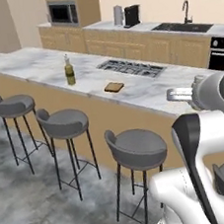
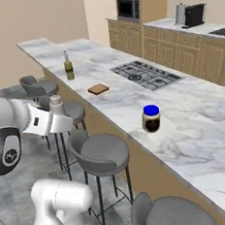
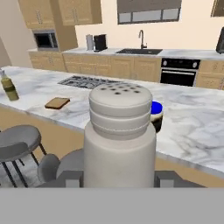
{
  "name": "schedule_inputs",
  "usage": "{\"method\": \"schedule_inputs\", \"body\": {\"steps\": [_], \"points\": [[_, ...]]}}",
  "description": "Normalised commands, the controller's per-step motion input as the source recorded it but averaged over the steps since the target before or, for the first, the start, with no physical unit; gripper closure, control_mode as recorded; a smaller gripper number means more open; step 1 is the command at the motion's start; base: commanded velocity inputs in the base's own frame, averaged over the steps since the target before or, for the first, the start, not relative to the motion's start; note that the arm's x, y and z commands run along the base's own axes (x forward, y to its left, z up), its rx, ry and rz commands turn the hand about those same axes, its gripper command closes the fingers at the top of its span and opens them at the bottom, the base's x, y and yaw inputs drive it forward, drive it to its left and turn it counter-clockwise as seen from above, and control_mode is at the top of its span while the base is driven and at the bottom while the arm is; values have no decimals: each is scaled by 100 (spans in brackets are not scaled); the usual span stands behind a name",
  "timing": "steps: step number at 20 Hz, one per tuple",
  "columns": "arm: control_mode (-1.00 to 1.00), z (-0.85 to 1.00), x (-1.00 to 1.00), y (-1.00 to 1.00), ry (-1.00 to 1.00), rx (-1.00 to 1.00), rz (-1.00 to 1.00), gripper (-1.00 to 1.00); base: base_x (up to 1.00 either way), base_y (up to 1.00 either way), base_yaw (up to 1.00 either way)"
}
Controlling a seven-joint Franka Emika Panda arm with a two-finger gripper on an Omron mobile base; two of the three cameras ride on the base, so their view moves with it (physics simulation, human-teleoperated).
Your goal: Move the mayonnaise and shaker from the cabinet to the dining counter.
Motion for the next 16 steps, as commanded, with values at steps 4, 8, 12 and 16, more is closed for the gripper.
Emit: {"method": "schedule_inputs", "body": {"steps": [4,8,12,16], "points": [[100,0,0,0,0,0,0,100,61,3,-38],[100,0,0,0,0,0,0,100,51,0,-43],[100,0,0,0,0,0,0,100,29,-1,-53],[100,0,0,0,0,0,0,100,34,-1,-49]]}}
